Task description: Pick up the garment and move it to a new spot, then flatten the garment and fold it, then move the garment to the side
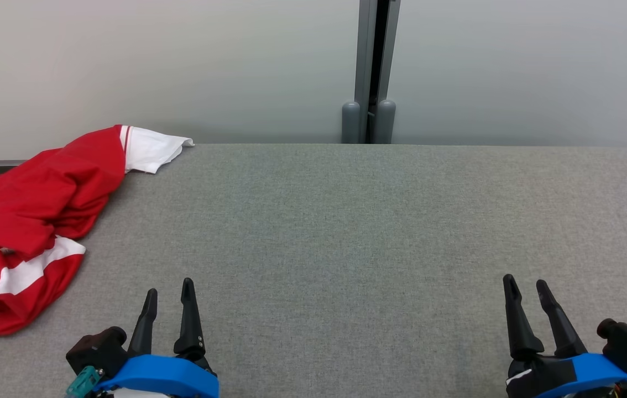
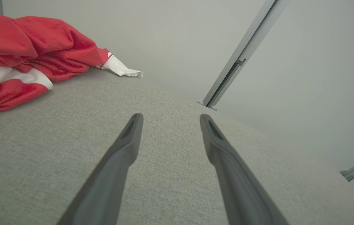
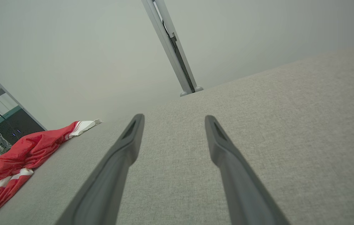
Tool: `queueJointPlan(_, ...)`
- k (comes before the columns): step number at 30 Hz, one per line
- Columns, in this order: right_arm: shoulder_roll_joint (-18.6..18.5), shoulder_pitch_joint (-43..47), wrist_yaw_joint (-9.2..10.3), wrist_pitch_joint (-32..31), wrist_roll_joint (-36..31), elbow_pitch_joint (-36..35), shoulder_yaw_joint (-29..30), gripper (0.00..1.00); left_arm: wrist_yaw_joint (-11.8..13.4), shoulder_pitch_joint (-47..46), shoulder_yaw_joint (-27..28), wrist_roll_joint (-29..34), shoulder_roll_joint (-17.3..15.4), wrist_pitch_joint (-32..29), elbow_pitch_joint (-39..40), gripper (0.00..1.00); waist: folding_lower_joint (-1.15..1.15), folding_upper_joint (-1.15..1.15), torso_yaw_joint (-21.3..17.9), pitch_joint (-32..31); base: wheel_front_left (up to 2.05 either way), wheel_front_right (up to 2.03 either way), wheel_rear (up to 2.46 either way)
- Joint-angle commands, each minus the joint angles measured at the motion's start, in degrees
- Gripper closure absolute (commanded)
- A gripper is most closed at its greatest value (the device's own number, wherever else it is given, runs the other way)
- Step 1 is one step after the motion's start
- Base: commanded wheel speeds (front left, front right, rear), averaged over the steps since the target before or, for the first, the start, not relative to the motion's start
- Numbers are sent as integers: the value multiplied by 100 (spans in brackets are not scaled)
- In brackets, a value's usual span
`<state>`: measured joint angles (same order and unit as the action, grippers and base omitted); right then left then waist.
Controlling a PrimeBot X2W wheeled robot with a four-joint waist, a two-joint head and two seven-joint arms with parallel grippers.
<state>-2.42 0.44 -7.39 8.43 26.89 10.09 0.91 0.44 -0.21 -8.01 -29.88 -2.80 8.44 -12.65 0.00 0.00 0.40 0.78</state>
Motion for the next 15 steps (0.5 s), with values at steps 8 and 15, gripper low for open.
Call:
queueJointPlan(8, -50, 85, -11, 156, -618, 7, -43, 0, 58, 22, -62, 490, -16, 155, -54, 0, 0, 0, 19, -14, 0, 0, 0)
queueJointPlan(15, -53, 108, -12, 256, -1012, 61, -72, 0, 61, 55, -122, 811, -13, 251, -144, 0, 0, 0, 30, -20, 0, 0, 0)
